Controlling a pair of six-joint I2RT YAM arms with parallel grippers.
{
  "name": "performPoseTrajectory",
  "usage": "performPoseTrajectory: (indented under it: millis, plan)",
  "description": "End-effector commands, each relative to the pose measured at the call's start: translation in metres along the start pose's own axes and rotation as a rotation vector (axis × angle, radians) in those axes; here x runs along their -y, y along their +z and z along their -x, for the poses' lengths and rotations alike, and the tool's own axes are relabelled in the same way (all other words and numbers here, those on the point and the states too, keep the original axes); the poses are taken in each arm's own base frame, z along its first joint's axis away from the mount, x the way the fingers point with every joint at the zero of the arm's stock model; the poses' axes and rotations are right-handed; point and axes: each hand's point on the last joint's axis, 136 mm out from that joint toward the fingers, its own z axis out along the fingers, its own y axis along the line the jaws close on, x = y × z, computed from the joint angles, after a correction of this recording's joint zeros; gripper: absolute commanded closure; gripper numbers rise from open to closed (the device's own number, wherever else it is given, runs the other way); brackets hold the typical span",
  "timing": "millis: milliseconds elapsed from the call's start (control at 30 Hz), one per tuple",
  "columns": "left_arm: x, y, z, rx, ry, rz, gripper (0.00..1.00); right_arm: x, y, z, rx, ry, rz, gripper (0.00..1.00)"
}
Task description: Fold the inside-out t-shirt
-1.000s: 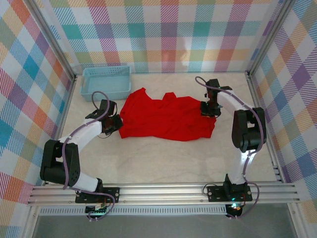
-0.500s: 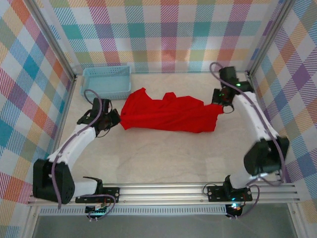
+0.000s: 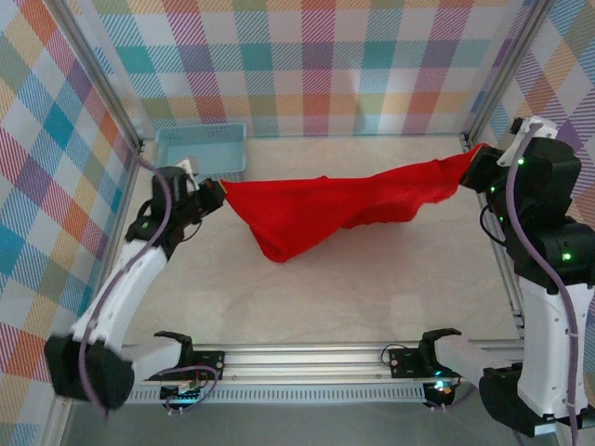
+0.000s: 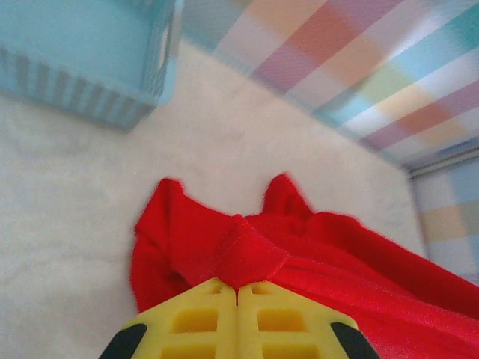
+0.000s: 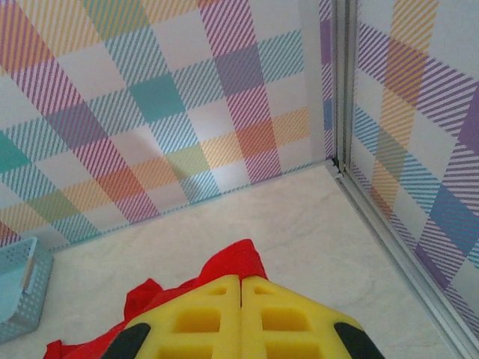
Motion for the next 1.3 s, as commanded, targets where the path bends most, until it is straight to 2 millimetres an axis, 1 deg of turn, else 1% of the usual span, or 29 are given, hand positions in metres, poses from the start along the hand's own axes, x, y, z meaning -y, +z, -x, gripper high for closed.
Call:
performPoseTrajectory:
  millis: [0, 67, 133, 200, 300, 400, 533, 633, 733, 767, 900, 1000, 1133, 1200, 1233, 1267]
  plan:
    - [-0.025, 0.03, -0.034, -0.191, -0.037, 0.078, 1.0, -0.001, 0.059, -0.057, -0.239, -0.088, -0.058, 1.0]
    - [-0.021, 0.029, -0.03, -0.181, -0.044, 0.07, 1.0, 0.001, 0.072, -0.073, -0.284, -0.093, -0.074, 1.0]
    - [-0.018, 0.018, -0.018, -0.135, -0.03, 0.079, 1.0, 0.006, 0.075, -0.075, -0.277, -0.092, -0.105, 1.0]
    - [-0.012, 0.002, -0.004, -0.081, -0.004, 0.087, 1.0, 0.01, 0.071, -0.066, -0.25, -0.089, -0.131, 1.0]
    - [0.006, -0.028, 0.019, 0.01, 0.032, 0.051, 1.0, 0.013, 0.052, -0.038, -0.176, -0.068, -0.14, 1.0]
    - [0.041, -0.07, 0.043, 0.118, 0.061, -0.064, 1.0, 0.015, 0.018, 0.004, -0.044, -0.028, -0.133, 1.0]
    - [0.085, -0.137, 0.074, 0.272, 0.115, -0.199, 1.0, 0.015, -0.043, 0.065, 0.189, 0.017, -0.075, 1.0]
    - [0.113, -0.184, 0.092, 0.361, 0.164, -0.272, 1.0, 0.014, -0.08, 0.097, 0.312, 0.016, -0.034, 1.0]
    - [0.129, -0.222, 0.103, 0.436, 0.196, -0.315, 1.0, 0.012, -0.106, 0.115, 0.391, 0.014, -0.001, 1.0]
    - [0.133, -0.232, 0.105, 0.453, 0.206, -0.325, 1.0, 0.011, -0.114, 0.12, 0.416, 0.014, 0.019, 1.0]
    - [0.145, -0.257, 0.101, 0.47, 0.237, -0.382, 1.0, 0.008, -0.142, 0.127, 0.484, 0.027, 0.083, 1.0]
    - [0.154, -0.273, 0.092, 0.473, 0.262, -0.452, 1.0, 0.014, -0.162, 0.13, 0.533, 0.041, 0.09, 1.0]
    - [0.163, -0.3, 0.077, 0.493, 0.286, -0.547, 1.0, 0.026, -0.199, 0.137, 0.628, 0.063, 0.092, 1.0]
    - [0.165, -0.306, 0.073, 0.5, 0.287, -0.578, 1.0, 0.029, -0.214, 0.141, 0.666, 0.069, 0.097, 1.0]
    - [0.164, -0.307, 0.071, 0.501, 0.282, -0.587, 1.0, 0.029, -0.218, 0.143, 0.677, 0.068, 0.101, 1.0]
    - [0.163, -0.304, 0.071, 0.498, 0.274, -0.587, 1.0, 0.029, -0.219, 0.144, 0.677, 0.065, 0.102, 1.0]
